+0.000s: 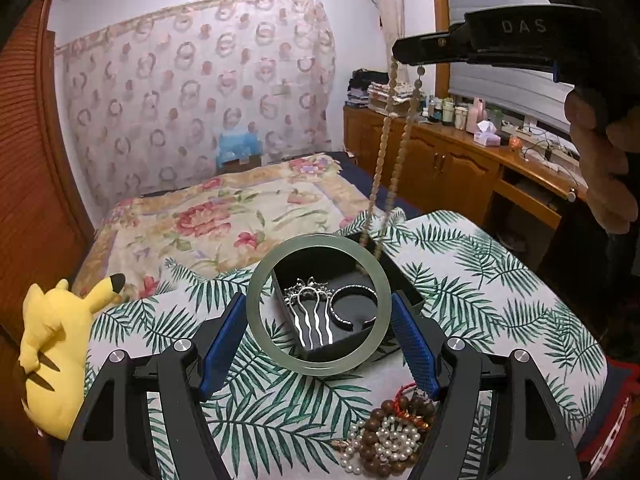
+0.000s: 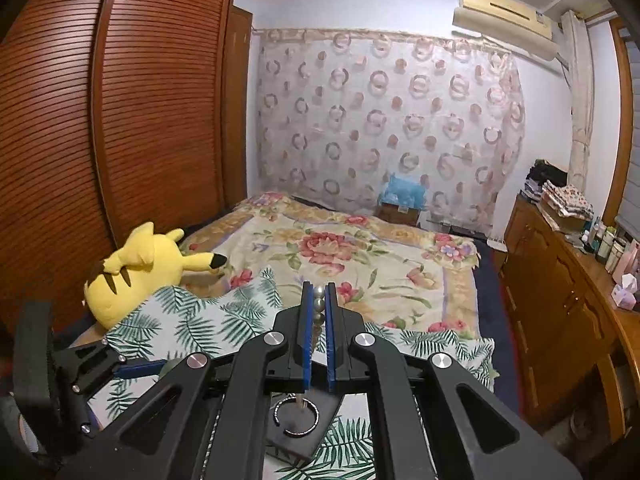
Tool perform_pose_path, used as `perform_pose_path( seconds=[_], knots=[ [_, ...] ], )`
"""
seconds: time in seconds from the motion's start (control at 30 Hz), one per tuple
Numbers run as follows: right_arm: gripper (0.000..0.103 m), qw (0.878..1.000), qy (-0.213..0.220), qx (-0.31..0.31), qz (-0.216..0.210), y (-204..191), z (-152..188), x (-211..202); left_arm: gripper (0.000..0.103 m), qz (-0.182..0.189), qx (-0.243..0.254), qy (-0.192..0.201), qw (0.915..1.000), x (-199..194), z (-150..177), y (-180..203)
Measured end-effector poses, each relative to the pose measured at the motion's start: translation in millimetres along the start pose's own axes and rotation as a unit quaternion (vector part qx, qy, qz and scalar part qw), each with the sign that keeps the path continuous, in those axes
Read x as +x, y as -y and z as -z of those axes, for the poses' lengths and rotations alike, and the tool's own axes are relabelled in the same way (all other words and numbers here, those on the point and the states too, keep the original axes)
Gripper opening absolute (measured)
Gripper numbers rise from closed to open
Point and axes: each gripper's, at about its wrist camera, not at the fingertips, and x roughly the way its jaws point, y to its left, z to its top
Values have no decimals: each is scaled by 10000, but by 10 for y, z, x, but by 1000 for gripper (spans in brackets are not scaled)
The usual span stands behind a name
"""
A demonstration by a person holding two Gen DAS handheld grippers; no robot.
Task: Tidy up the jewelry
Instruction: 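Carry the jade bangle into the box with the left tool while the right tool lowers the pearls in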
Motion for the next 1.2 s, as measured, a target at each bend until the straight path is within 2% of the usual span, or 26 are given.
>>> perform_pose_path(
  seconds=[0.13, 0.37, 0.5, 0.6, 0.87, 1.03, 1.2],
  knots=[
    [6, 9995, -293, 107, -4, 50, 205, 265, 69, -35, -8, -77, 10000, 105, 13, -16],
    [7, 9951, -856, 378, -302, 123, 626, 717, 69, -68, -14, -233, 9997, 306, 28, -38],
    [7, 9917, -1052, 533, -515, 141, 807, 838, 69, -75, 6, -309, 9995, 402, 32, -15],
    [10, 9907, -1053, 605, -614, 195, 866, 824, 69, -100, 45, -359, 9993, 477, 24, 15],
    [10, 9921, -971, 632, -488, 349, 1096, 594, 69, -196, 141, -543, 9982, 777, -43, 128],
    [11, 9911, -1006, 710, -506, 422, 1382, 461, 69, -276, 144, -691, 9971, 1029, -44, 169],
    [11, 9900, -1104, 731, -489, 460, 1623, 399, 69, -326, 119, -696, 9970, 1106, -49, 190]
  ],
)
